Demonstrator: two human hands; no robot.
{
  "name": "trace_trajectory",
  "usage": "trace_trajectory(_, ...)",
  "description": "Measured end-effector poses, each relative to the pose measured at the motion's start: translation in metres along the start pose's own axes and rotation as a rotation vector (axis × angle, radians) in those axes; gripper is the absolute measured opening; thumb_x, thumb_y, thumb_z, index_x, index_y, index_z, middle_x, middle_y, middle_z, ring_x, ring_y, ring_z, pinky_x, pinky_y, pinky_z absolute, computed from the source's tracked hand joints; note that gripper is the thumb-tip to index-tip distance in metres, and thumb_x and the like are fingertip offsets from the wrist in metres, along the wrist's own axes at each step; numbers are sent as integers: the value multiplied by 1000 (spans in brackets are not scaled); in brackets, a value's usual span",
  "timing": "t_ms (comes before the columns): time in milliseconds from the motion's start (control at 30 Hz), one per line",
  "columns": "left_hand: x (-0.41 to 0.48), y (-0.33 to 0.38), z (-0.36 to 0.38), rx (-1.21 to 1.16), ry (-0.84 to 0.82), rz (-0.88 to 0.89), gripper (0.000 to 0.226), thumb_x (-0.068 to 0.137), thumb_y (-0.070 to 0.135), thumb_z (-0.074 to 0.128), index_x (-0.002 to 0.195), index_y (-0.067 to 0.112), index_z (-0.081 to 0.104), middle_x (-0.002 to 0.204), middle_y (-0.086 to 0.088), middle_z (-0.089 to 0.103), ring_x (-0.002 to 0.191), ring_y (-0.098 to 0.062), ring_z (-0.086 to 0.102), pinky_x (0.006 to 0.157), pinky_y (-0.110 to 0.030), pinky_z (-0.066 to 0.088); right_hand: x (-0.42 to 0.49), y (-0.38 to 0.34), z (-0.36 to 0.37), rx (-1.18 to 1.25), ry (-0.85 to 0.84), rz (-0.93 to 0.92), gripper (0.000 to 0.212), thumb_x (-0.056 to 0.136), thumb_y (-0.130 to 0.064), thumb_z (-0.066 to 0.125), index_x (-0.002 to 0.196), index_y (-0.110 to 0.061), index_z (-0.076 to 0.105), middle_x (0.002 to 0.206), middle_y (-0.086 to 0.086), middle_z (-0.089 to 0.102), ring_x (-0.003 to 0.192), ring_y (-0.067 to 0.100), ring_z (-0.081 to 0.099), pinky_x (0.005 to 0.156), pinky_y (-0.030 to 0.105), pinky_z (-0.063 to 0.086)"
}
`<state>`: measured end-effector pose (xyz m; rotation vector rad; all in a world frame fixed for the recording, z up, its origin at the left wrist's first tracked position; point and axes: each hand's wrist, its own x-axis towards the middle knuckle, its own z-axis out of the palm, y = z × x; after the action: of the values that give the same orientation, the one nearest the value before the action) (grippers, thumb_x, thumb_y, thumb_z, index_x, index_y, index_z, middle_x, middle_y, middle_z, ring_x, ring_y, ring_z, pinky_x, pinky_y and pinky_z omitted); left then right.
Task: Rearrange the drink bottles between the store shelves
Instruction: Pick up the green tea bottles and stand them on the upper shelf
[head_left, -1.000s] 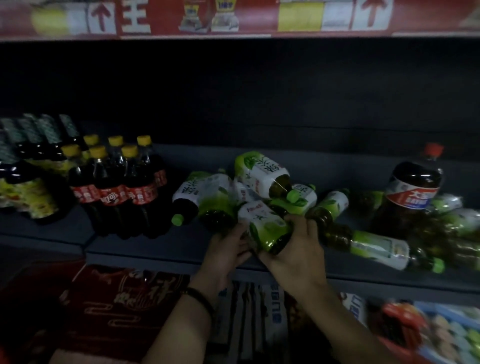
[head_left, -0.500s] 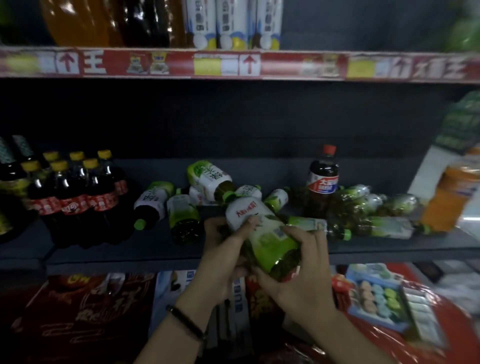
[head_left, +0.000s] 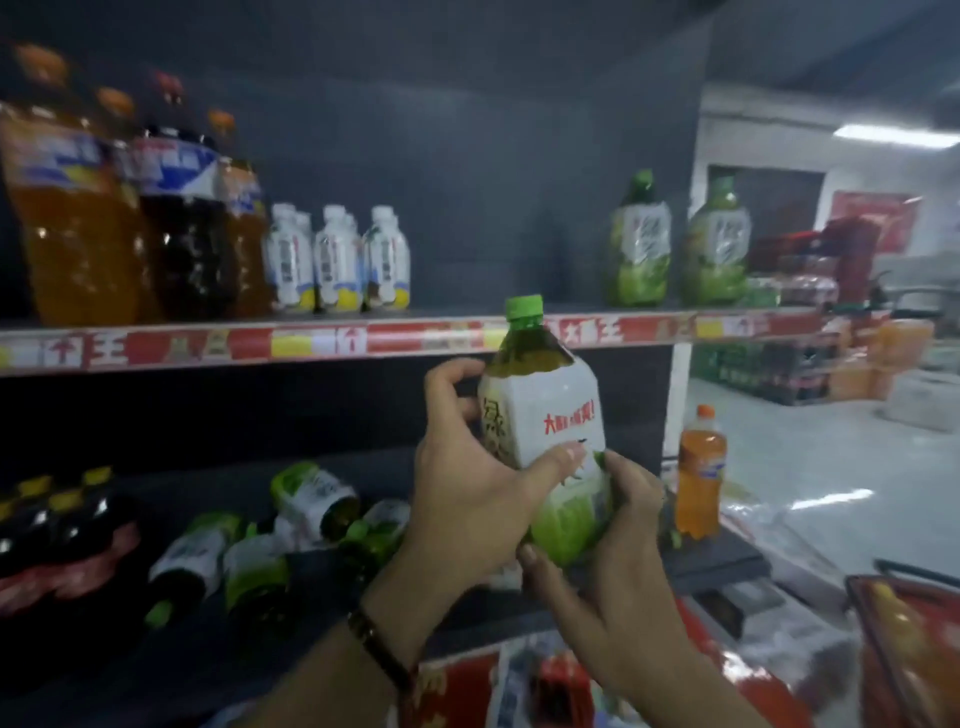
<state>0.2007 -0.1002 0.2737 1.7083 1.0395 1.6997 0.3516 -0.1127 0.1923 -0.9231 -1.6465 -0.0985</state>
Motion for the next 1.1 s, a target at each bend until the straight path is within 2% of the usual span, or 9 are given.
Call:
trace_trajectory(167,79,59,37,12,-55,113,84,71,24,100,130,39,42,111,13,67,92,5,74,73,-24,65,82,5,-40,-143,89,3,90,91,-47,77,157,-14,26,141,-8,35,119,-9,40,100,-2,29)
trace_trajectory(267,133,78,64,52,-54,188,81,72,24,99,129,31,40,103,17,64,82,17,66,67,-10,56,138,18,-52,-284,140,19,90,88,-52,78,155,-18,29,141,-1,38,118,9,44,95,16,43)
trace_trajectory(333,165,82,83,64,-52,191,82,73,24,97,128,31,37,107,14,66,88,7,69,68,-13,55,170,33,-55,-378,148,66,89,86,-49,81,152,-18,30,141,6,39,119,21,49,95,35,52)
trace_trajectory(433,208,71,111,79,-26,171,82,74,24,96,126,30,33,120,3,63,98,-8,69,64,-13,53,209,54,-54,-472,67,137,85,89,-42,78,155,-17,32,142,12,40,126,32,52,102,48,53)
trace_trajectory(733,302,15,141,138,-153,3,69,84,23,91,122,19,34,111,5,61,92,-10,66,75,-30,59,251,108,-46,-572,-314,203,60,102,-55,52,149,-19,53,150,7,56,139,30,51,117,46,39)
trace_trajectory(833,314,2,143,209,-174,-84,58,89,30,87,121,19,41,114,1,64,102,-22,68,88,-46,62,254,122,-39,-621,-383,203,44,102,-59,41,122,-27,62,135,2,65,134,26,54,115,50,32)
trace_trajectory(900,318,-2,140,356,-194,-117,51,90,30,86,122,14,50,120,-4,67,109,-27,69,95,-48,62,252,123,-36,-602,-387,191,44,102,-56,38,123,-27,64,134,0,65,135,24,52,117,54,29)
trace_trajectory(1000,307,4,130,673,-237,-61,26,96,14,72,120,5,65,121,-12,70,109,-31,69,84,-36,57,241,117,-33,-577,-274,149,40,102,-47,47,130,-27,67,132,-3,65,134,21,51,120,55,24)
trace_trajectory(1100,283,13,109,776,-278,32,30,97,5,63,127,8,63,128,-11,65,110,-28,64,85,-33,50,223,106,-27,-517,-146,82,31,99,-43,53,122,-30,70,124,-5,66,126,21,54,112,49,30)
